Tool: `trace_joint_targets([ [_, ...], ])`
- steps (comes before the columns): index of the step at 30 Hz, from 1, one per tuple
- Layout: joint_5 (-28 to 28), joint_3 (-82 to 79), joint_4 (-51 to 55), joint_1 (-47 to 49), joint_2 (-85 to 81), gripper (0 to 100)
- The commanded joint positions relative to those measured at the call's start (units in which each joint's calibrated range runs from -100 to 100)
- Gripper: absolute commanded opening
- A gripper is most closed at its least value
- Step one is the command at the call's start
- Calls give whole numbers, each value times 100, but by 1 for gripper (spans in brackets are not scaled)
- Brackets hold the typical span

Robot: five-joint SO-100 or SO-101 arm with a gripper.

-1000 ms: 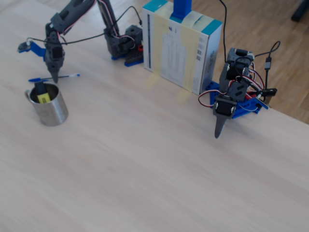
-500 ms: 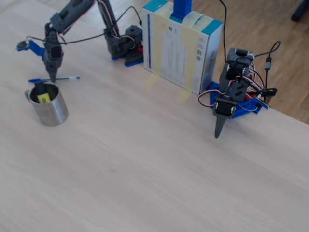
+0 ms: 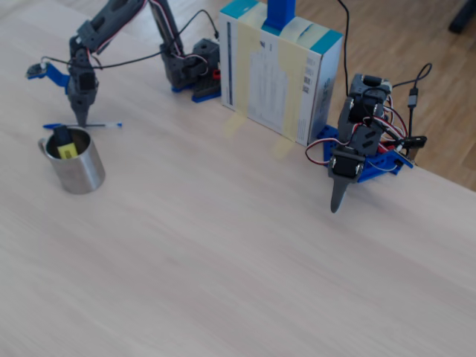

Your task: Grab the blue pen and put it in the silver cup.

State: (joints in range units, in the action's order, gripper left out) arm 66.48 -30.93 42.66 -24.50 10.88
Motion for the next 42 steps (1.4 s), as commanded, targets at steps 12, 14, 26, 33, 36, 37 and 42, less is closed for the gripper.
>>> trace_joint_targets([
  [12, -1, -59, 114, 15, -99, 2],
  [14, -1, -59, 114, 15, -174, 2],
  [26, -6, -213, 131, 155, -938, 2],
  [33, -6, -358, 96, 190, -1287, 2],
  [36, -6, -358, 88, 303, -1454, 2],
  [37, -6, -358, 88, 312, -1512, 2],
  [42, -6, -540, 88, 321, -1819, 2],
])
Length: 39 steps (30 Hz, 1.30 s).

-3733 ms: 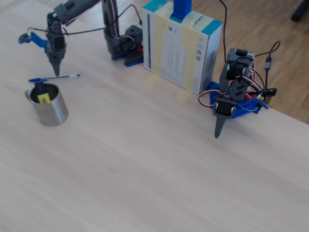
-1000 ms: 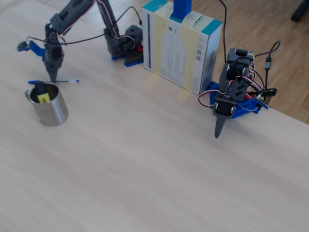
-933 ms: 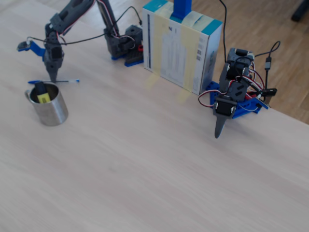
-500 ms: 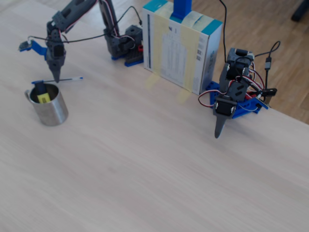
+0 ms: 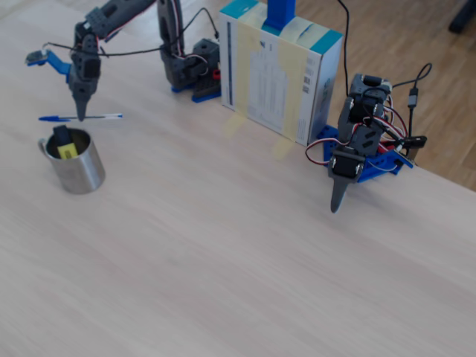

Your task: Grab the blue pen and put it in the silver cup.

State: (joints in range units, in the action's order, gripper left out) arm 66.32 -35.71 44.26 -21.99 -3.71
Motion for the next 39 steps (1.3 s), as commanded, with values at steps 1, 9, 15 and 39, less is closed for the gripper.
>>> trace_joint_targets([
  [1, 9, -125, -72, 70, -452, 2],
  [9, 9, -588, -681, 367, -1100, 2],
  [15, 9, -769, -1144, 663, -1466, 2],
  [39, -38, -887, -1445, 1318, -2696, 2],
])
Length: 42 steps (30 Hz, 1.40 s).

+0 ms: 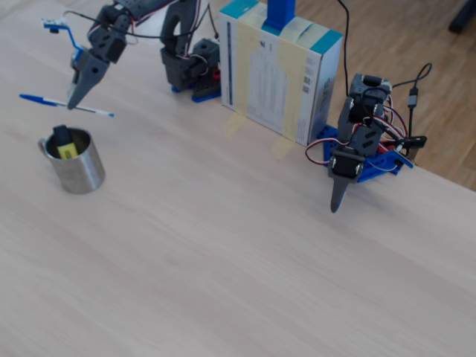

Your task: Grab the blue pen and put it in the silver cup.

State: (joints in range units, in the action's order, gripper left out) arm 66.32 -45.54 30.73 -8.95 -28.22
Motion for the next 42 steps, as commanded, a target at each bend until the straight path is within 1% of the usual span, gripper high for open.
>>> trace_joint_targets([
  [1, -38, 68, -194, 22, -279, 2],
  [11, -173, -167, -1181, 205, -520, 2],
  [14, -381, -167, -1515, 223, -586, 2],
  [18, -459, -167, -1824, 266, -603, 2],
  [21, -646, -167, -2202, 345, -603, 2],
  [25, -766, -258, -2648, 371, -594, 2],
  [29, -875, -684, -3515, 336, -603, 2],
  [33, -833, -1220, -4441, 345, -603, 2],
  [42, -812, -1900, -5840, 371, -536, 2],
])
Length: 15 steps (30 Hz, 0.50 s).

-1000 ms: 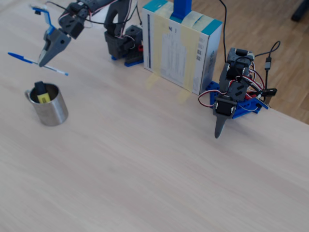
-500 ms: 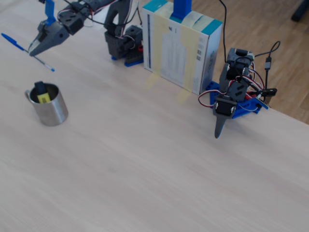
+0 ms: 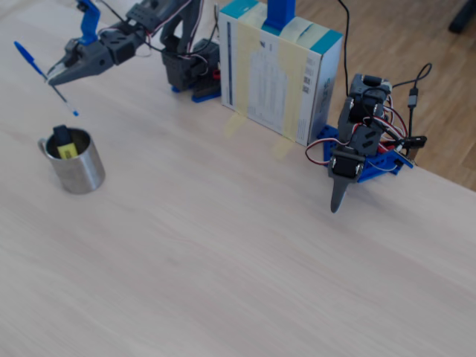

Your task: Grab the blue pen and put it in the silver cup.

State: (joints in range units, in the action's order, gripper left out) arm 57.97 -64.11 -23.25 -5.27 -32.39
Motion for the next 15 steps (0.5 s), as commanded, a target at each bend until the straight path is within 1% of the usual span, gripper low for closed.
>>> trace_joint_targets([
  [1, 23, -106, -614, 3, -119, 2],
  [6, 2, -387, -1258, 3, -103, 2],
  [15, -13, -605, -1815, 3, 305, 2],
])
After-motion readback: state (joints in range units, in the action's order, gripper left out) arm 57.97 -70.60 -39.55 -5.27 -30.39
